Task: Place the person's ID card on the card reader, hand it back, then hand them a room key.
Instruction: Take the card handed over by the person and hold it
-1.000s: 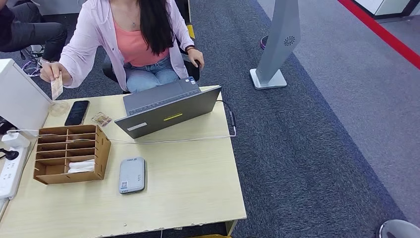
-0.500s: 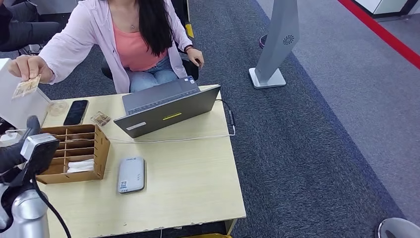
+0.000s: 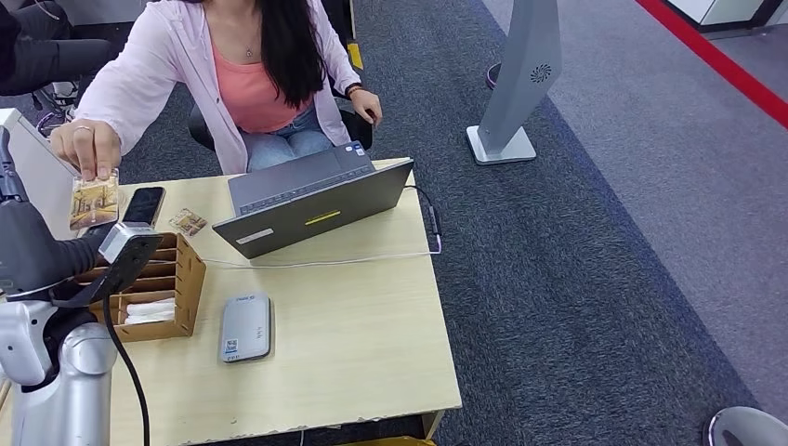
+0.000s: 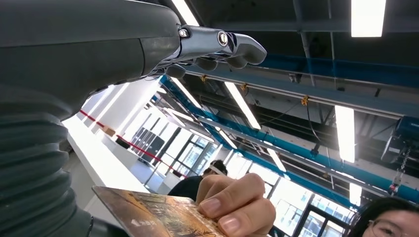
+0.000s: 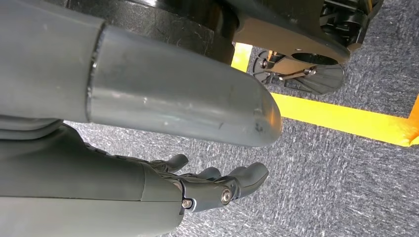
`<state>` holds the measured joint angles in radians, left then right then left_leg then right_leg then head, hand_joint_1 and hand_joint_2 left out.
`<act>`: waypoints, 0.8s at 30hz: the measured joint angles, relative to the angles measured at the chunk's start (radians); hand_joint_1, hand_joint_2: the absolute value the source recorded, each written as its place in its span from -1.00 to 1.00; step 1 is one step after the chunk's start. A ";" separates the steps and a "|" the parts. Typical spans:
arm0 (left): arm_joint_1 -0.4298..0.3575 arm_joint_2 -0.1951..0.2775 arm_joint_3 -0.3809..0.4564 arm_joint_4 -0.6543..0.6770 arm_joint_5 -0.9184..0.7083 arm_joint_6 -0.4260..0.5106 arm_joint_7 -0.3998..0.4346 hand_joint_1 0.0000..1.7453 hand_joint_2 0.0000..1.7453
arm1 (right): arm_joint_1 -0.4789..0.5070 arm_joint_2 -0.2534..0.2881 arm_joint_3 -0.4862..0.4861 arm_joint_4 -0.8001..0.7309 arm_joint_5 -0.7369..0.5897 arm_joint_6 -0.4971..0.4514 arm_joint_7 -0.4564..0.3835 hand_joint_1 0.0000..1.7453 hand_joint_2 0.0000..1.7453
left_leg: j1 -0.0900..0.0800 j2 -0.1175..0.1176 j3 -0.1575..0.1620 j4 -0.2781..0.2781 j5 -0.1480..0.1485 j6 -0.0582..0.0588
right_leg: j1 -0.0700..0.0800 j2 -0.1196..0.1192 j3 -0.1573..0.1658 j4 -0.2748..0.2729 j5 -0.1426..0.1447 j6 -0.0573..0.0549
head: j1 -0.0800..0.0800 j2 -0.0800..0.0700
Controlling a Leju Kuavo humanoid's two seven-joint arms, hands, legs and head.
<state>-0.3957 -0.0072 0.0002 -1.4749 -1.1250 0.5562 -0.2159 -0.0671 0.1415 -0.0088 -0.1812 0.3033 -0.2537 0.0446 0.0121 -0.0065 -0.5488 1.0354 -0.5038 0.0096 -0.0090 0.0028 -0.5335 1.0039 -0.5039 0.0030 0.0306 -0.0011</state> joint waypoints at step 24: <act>-0.009 0.014 -0.018 0.070 0.042 0.005 -0.020 1.00 1.00 | 0.001 0.000 -0.002 0.000 0.003 0.001 0.006 -1.00 -1.00 | 0.000 0.001 -0.001 0.000 0.000 0.000 | 0.000 0.001 -0.001 0.000 0.000 0.000 | 0.000 0.000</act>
<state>-0.4043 0.0064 -0.0176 -1.4051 -1.0830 0.5608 -0.2362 -0.0663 0.1415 -0.0107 -0.1812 0.3067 -0.2530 0.0504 0.0121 -0.0058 -0.5499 1.0354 -0.5038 0.0096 -0.0090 0.0036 -0.5346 1.0039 -0.5038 0.0030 0.0306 -0.0011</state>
